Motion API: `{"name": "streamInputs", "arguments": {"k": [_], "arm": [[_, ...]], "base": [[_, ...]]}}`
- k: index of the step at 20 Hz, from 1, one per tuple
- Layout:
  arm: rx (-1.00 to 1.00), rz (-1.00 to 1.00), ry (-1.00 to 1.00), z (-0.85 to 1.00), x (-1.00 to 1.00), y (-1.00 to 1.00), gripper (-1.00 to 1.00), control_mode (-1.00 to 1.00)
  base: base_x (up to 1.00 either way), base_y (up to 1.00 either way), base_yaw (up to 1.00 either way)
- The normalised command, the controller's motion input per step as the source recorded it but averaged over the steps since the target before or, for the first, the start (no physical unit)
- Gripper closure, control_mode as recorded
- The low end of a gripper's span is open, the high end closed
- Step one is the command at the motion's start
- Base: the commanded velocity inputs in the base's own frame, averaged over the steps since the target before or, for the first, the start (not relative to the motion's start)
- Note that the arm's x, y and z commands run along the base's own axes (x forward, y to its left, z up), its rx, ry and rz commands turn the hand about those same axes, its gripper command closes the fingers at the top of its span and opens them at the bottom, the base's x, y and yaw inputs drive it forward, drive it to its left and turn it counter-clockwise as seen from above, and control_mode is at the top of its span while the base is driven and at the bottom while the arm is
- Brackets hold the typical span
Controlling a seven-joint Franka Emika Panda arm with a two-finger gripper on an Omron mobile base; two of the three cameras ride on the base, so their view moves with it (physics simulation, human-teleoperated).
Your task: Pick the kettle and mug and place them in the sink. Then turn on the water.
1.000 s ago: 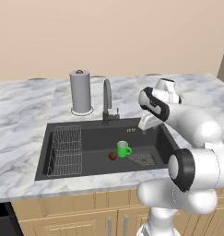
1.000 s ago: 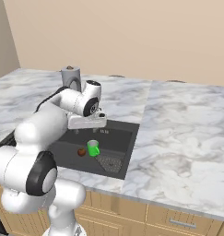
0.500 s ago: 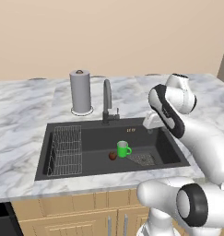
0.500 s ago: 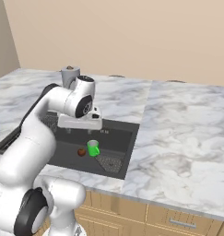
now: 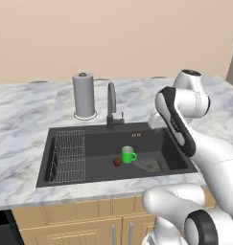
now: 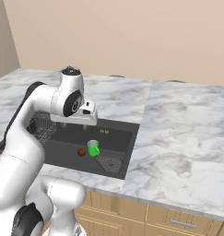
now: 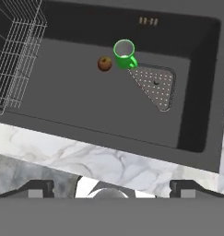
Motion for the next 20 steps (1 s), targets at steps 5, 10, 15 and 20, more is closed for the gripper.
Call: {"name": "streamInputs", "arguments": {"k": [5, 10, 15, 20], "arm": [[-0.1, -0.15, -0.17, 0.19, -0.17, 0.11, -1.0, -1.0], [-0.05, -0.15, -0.2, 0.08, -0.31, 0.13, -1.0, -1.0], [0.0, -0.12, -0.06, 0.23, -0.27, 0.0, -1.0, -1.0], [0.0, -0.09, -0.02, 0.21, -0.35, 0.0, -1.0, -1.0]], "base": [[0.0, 0.0, 0.0], [0.0, 0.0, 0.0], [0.0, 0.0, 0.0], [0.0, 0.0, 0.0]]}}
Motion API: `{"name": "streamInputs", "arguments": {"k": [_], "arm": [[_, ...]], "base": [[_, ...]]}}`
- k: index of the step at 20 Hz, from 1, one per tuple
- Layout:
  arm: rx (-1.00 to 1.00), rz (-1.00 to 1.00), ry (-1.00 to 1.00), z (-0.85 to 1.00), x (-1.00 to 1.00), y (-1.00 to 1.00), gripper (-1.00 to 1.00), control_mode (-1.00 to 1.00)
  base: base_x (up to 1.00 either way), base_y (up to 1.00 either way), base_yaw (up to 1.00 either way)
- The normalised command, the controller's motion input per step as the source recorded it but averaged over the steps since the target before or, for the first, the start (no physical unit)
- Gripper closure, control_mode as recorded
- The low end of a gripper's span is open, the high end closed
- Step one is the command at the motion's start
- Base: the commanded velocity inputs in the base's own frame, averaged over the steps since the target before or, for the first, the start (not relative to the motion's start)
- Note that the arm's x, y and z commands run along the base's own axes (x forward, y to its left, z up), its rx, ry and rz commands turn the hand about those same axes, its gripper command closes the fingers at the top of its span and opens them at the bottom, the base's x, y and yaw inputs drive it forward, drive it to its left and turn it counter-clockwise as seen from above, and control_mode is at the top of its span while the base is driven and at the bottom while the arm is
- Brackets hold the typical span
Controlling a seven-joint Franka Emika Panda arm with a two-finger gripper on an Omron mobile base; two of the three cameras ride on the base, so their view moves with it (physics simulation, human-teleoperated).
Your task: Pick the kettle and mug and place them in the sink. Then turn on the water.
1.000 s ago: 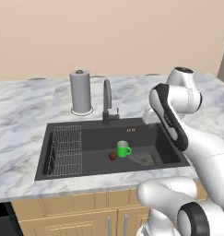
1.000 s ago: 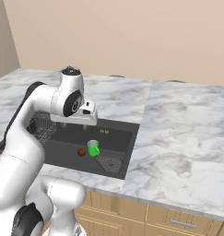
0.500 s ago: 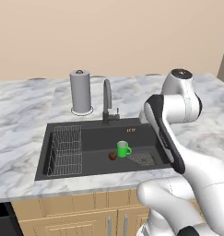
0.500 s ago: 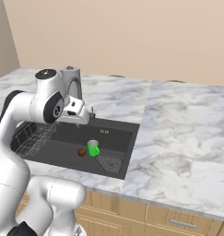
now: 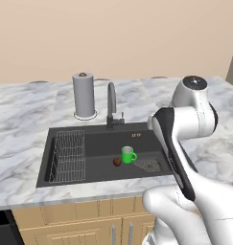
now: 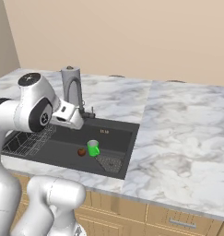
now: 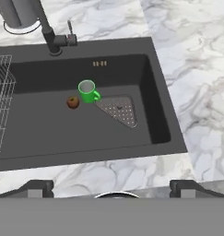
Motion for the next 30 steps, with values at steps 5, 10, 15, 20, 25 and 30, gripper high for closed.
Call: {"name": "streamInputs", "arguments": {"k": [5, 10, 15, 20, 25, 30], "arm": [[0.0, -0.05, -0.03, 0.16, -0.37, 0.0, -1.0, -1.0], [0.0, -0.01, -0.19, 0.05, -0.3, 0.0, -1.0, -1.0], [0.0, -0.01, -0.16, 0.0, -0.07, 0.0, -1.0, -1.0], [0.0, 0.0, -0.03, 0.14, 0.0, 0.0, -1.0, -1.0], [0.0, 0.0, 0.02, 0.28, 0.0, 0.0, -1.0, 1.0], [0.0, 0.0, 0.0, 0.0, 0.0, 0.0, -1.0, 1.0]], "base": [[0.0, 0.0, 0.0], [0.0, 0.0, 0.0], [0.0, 0.0, 0.0], [0.0, 0.0, 0.0], [0.0, 0.0, 0.0], [-0.18, 0.06, 0.0]]}}
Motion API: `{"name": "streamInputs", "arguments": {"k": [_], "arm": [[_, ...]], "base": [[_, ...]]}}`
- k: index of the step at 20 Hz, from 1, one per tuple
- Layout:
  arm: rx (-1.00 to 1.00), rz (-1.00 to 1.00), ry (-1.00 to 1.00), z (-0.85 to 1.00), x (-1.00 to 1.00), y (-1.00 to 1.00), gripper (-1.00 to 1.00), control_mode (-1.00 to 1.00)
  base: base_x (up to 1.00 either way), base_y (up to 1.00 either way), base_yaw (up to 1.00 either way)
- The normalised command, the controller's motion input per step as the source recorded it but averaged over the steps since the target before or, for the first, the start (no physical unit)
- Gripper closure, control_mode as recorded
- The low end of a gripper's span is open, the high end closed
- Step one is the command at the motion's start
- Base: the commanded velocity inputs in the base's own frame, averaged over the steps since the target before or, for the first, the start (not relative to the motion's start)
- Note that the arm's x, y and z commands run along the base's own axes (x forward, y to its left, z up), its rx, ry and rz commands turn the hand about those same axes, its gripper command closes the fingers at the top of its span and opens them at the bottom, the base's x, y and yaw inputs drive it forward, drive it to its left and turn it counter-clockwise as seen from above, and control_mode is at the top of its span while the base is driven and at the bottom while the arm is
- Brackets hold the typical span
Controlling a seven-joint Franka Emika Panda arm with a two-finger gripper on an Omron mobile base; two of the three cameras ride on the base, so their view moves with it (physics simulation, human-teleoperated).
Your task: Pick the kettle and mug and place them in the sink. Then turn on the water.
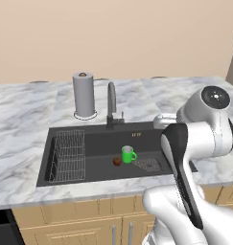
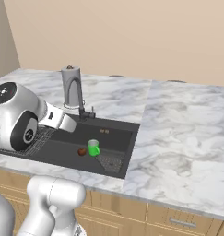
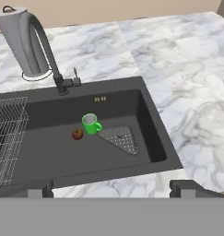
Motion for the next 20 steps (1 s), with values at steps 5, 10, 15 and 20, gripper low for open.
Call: {"name": "streamInputs", "arguments": {"k": [5, 10, 15, 20], "arm": [[0.0, 0.0, 0.0, 0.0, 0.0, 0.0, -1.0, 1.0], [0.0, 0.0, 0.0, 0.0, 0.0, 0.0, -1.0, 1.0], [0.0, 0.0, 0.0, 0.0, 0.0, 0.0, -1.0, 1.0], [0.0, 0.0, 0.0, 0.0, 0.0, 0.0, -1.0, 1.0]], "base": [[-0.75, 0.15, 0.0], [-0.76, 0.32, 0.04], [-0.08, 0.67, 0.0], [0.05, 0.95, -0.03]]}}
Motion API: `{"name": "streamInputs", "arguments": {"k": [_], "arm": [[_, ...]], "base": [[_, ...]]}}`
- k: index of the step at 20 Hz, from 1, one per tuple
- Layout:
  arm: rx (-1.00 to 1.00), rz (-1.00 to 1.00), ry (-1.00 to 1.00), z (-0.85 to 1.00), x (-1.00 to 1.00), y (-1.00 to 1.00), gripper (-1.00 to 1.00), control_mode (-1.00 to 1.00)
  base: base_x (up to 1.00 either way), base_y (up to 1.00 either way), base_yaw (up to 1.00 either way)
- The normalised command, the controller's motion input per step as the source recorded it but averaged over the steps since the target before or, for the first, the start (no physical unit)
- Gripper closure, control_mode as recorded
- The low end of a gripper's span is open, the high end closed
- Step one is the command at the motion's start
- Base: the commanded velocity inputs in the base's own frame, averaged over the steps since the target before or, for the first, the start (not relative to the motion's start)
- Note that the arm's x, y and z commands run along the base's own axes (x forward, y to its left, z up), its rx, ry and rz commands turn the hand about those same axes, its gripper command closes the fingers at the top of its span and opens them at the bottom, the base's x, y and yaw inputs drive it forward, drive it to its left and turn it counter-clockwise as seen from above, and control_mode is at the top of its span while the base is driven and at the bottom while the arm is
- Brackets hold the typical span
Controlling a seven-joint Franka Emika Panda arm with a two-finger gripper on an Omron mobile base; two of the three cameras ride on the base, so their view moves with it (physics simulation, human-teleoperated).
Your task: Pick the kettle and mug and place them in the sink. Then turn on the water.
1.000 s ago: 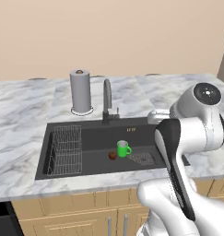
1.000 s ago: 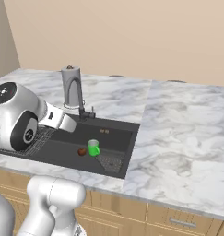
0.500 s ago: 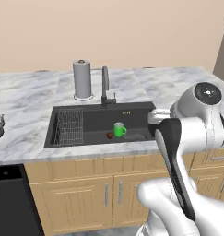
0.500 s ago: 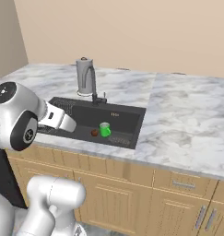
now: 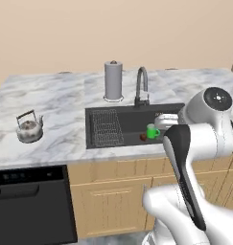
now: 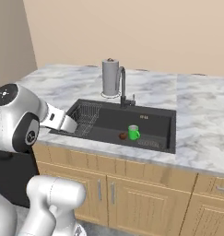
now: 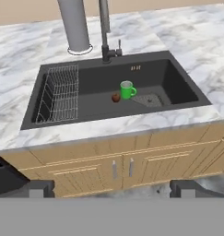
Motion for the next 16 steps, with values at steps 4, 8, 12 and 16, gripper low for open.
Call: {"name": "streamInputs", "arguments": {"k": [4, 8, 12, 16], "arm": [[0.0, 0.0, 0.0, 0.0, 0.0, 0.0, -1.0, 1.0], [0.0, 0.0, 0.0, 0.0, 0.0, 0.0, -1.0, 1.0], [0.0, 0.0, 0.0, 0.0, 0.0, 0.0, -1.0, 1.0], [0.0, 0.0, 0.0, 0.0, 0.0, 0.0, -1.0, 1.0]], "base": [[0.03, 1.0, -0.05], [0.0, 1.0, -0.05], [0.0, 0.97, -0.05], [0.02, 0.86, -0.02]]}}
